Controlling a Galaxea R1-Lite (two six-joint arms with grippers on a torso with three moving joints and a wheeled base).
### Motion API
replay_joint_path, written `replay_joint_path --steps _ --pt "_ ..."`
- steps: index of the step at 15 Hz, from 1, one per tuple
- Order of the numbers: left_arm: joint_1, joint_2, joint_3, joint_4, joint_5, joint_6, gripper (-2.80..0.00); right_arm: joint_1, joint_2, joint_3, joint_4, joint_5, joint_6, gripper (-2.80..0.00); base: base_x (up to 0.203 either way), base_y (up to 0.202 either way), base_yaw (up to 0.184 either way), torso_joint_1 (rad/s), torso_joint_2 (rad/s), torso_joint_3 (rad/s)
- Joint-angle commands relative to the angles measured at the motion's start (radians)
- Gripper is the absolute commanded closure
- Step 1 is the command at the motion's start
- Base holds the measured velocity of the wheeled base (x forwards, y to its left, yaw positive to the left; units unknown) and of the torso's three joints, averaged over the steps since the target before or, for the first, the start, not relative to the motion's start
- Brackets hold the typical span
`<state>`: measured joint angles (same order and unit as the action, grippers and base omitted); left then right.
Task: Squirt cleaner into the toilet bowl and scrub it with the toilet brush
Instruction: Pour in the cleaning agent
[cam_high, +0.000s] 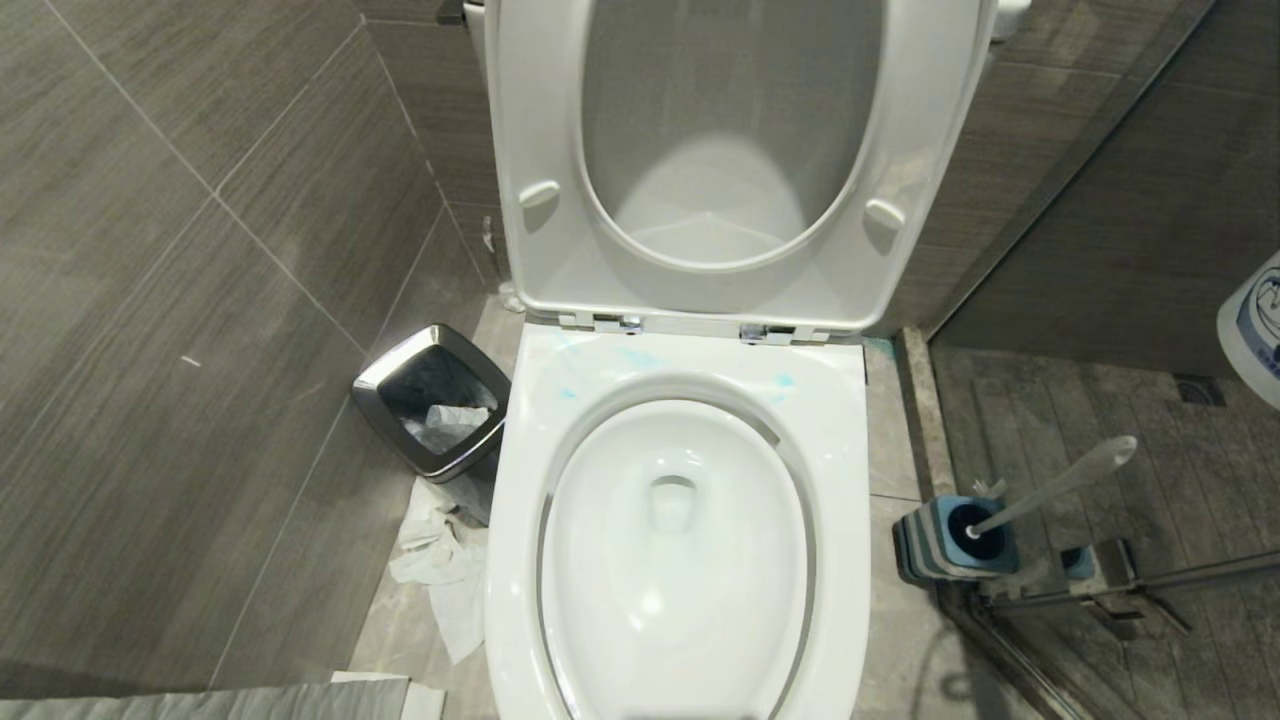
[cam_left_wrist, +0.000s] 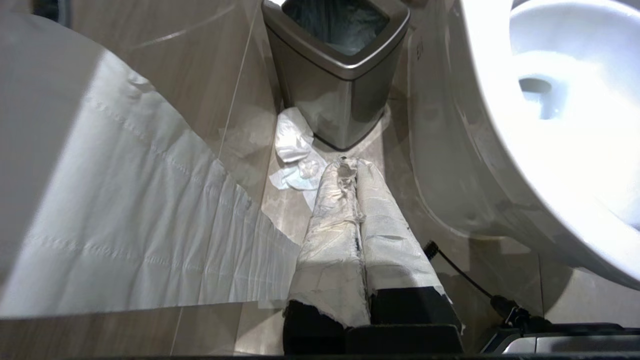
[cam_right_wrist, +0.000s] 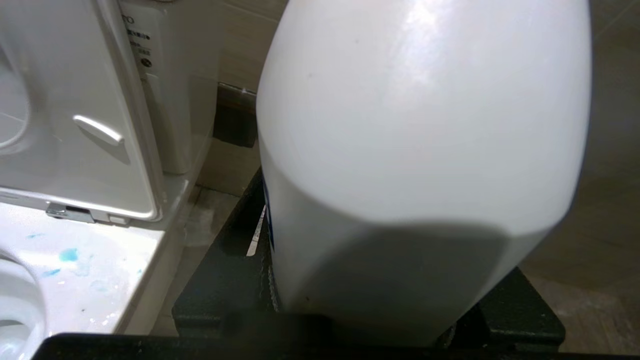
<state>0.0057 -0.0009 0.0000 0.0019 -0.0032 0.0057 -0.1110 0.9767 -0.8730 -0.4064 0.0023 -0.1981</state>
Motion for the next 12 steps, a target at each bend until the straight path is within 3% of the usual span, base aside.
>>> replay_joint_path --steps 1,4,7,12 --pt "0.0 0.001 0.002 0.0 0.0 0.0 0.0 0.01 0.016 0.005 0.0 0.002 -0.003 0.0 0.0 0.0 0.0 -0.002 0.01 0.205" --pt "0.0 0.002 0.002 0.0 0.0 -0.001 0.0 0.076 0.033 0.022 0.0 0.0 -0.01 0.0 0.0 0.0 0.0 0.004 0.0 0.182" --pt "0.0 0.001 0.002 0.0 0.0 -0.001 0.0 0.208 0.085 0.053 -0.003 -0.048 -0.028 0.0 0.0 0.0 0.0 0.001 0.0 0.054" --pt "0.0 0.001 0.002 0.0 0.0 -0.001 0.0 0.531 0.26 0.05 -0.14 -0.352 -0.029 0.0 0.0 0.0 0.0 0.0 0.0 0.0"
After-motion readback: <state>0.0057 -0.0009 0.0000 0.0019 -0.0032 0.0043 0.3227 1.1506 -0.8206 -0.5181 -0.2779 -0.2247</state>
